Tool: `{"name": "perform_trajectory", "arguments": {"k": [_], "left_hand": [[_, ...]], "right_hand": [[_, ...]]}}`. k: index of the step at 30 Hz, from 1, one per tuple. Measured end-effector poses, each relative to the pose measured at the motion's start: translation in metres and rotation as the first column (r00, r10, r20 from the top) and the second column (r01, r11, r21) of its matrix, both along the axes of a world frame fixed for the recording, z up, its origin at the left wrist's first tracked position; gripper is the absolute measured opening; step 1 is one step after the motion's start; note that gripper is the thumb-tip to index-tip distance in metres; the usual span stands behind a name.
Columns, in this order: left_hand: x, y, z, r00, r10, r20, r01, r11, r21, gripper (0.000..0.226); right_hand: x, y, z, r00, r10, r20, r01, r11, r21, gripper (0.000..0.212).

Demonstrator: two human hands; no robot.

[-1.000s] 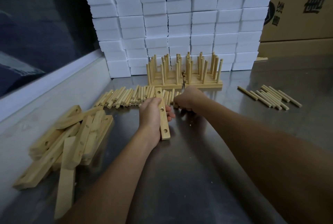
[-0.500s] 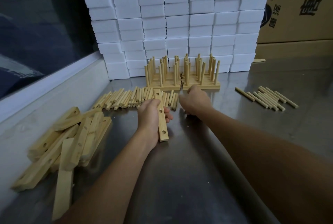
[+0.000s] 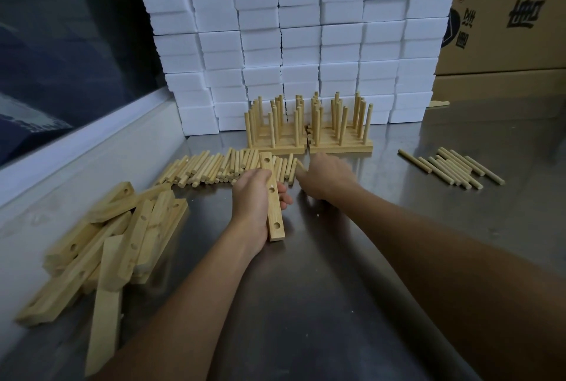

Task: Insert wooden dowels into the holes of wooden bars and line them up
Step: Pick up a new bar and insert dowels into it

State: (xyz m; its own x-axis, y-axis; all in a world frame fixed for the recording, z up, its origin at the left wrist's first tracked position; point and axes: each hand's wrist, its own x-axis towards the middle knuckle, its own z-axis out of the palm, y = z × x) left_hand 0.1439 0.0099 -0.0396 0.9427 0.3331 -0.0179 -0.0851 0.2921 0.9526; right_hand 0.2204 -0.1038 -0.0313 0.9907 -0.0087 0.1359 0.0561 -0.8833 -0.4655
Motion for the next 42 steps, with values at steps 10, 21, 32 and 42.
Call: {"name": "perform_trajectory", "arguments": {"k": [10,21,32,42], "left_hand": [[0.0,0.001,-0.002,0.999,-0.035,0.0,0.035,0.998,0.046,0.012],[0.0,-0.001,-0.002,0.997,-0.082,0.002,0.081,0.987,0.141,0.011],[-0.005,-0.003,-0.001,0.993,-0.118,0.003,0.114,0.964,0.24,0.013],[-0.013,-0.007,0.003,0.977,-0.206,0.045,0.18,0.927,0.328,0.02]], "right_hand": [[-0.028,-0.047,-0.023,0.967,0.117,0.224,-0.216,0.844,0.492,0.018],[-0.047,-0.049,-0.021,0.882,0.129,0.454,-0.322,0.868,0.379,0.027],[-0.056,-0.058,-0.013,0.959,0.078,0.273,-0.269,0.557,0.786,0.008],[-0.06,-0.054,-0.013,0.918,0.186,0.35,-0.388,0.605,0.695,0.019]]}}
